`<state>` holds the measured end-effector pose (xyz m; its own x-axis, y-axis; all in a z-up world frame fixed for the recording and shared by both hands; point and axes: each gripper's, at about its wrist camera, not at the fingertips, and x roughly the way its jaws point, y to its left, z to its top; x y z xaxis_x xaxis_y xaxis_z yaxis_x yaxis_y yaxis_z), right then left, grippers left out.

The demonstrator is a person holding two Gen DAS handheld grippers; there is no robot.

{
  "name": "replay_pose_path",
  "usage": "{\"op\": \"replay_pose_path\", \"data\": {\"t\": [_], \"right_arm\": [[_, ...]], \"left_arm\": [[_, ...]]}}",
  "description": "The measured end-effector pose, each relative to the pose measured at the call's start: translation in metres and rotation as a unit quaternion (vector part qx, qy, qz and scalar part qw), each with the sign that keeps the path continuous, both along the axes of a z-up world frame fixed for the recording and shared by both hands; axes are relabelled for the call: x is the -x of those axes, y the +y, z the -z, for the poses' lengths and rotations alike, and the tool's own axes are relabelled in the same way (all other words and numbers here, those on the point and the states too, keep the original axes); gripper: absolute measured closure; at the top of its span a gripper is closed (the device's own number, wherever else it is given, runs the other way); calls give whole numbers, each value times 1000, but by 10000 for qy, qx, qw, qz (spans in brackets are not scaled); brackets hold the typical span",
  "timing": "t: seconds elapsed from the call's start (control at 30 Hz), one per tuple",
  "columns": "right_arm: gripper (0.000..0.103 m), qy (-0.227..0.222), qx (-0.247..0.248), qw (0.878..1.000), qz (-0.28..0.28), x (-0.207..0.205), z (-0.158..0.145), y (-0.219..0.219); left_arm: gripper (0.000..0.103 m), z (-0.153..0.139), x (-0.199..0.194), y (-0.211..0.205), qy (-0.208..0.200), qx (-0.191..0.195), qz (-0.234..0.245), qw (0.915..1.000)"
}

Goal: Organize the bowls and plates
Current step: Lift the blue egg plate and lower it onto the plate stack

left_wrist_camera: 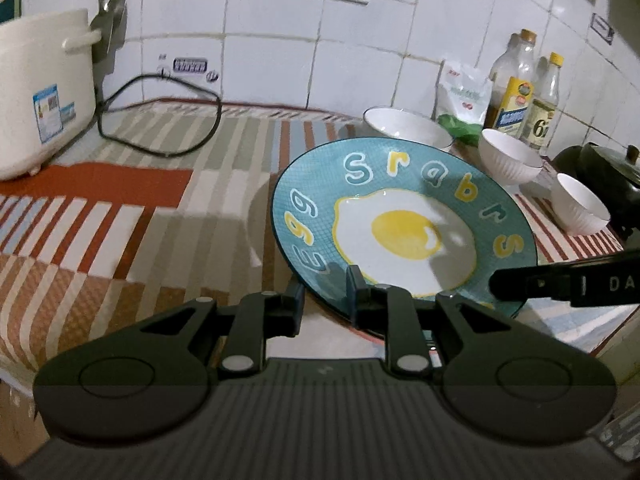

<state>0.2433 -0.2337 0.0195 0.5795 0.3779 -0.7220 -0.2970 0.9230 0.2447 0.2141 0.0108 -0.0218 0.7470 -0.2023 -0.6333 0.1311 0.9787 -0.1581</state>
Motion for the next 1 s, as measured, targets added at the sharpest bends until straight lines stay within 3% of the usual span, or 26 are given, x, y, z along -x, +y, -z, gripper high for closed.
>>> {"op": "replay_pose_path", "data": {"t": [0.07, 0.1, 0.17, 0.37, 0.53, 0.7, 0.77, 0.9, 1.0], "right_arm": [[75, -208, 332, 9992, -24, 4, -5, 4], [101, -229, 194, 9993, -215, 5, -8, 3], [99, 89, -155, 9988, -453, 5, -11, 4], [99, -177, 176, 9982, -536, 14, -10, 17], [94, -607, 525, 9964, -284, 20, -7, 16], [93, -992, 334, 9943, -189, 29, 0, 3], [92, -1106, 109, 9936, -182, 35, 3, -4], [70, -1374, 79, 9903, -165, 50, 3, -6], [66, -1494, 107, 9886, -179, 62, -3, -7]], "left_arm": [[82, 0, 0, 2, -60, 17, -32, 10000], [82, 0, -1, 1, -49, -18, 3, 10000], [82, 0, 1, -5, -80, -167, 17, 9998], [82, 1, 1, -4, -81, -149, -29, 9999], [82, 1, 2, -10, -117, -412, 19, 9991], [80, 1, 2, -15, -96, -549, 39, 9984], [75, 1, 3, -16, -63, -549, 85, 9984], [59, -9, 17, -21, -284, -784, 85, 9965], [51, -21, 32, -23, -425, -900, 138, 9949]]}}
